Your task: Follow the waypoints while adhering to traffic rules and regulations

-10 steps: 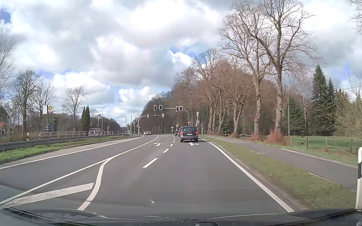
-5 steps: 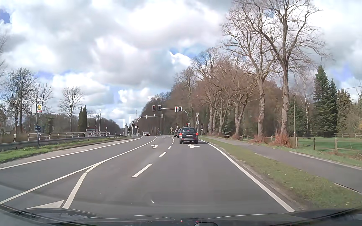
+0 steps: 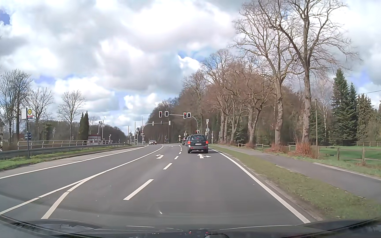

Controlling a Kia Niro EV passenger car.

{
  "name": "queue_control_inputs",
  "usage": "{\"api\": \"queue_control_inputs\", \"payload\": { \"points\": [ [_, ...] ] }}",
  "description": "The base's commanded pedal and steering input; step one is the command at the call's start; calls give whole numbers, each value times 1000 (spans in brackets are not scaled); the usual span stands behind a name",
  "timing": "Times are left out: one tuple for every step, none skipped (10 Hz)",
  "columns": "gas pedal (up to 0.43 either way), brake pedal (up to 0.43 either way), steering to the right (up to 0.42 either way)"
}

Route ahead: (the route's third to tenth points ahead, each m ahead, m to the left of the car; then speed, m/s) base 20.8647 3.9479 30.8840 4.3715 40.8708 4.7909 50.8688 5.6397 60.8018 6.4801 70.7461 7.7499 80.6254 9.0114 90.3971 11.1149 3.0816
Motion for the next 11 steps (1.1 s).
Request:
{"api": "queue_control_inputs", "payload": {
  "points": [
    [59,0,5],
    [59,0,5],
    [59,0,5],
    [59,0,5],
    [59,0,5],
    [59,0,5],
    [47,0,5],
    [47,0,5],
    [47,0,5],
    [47,0,5],
    [47,0,5]
  ]
}}
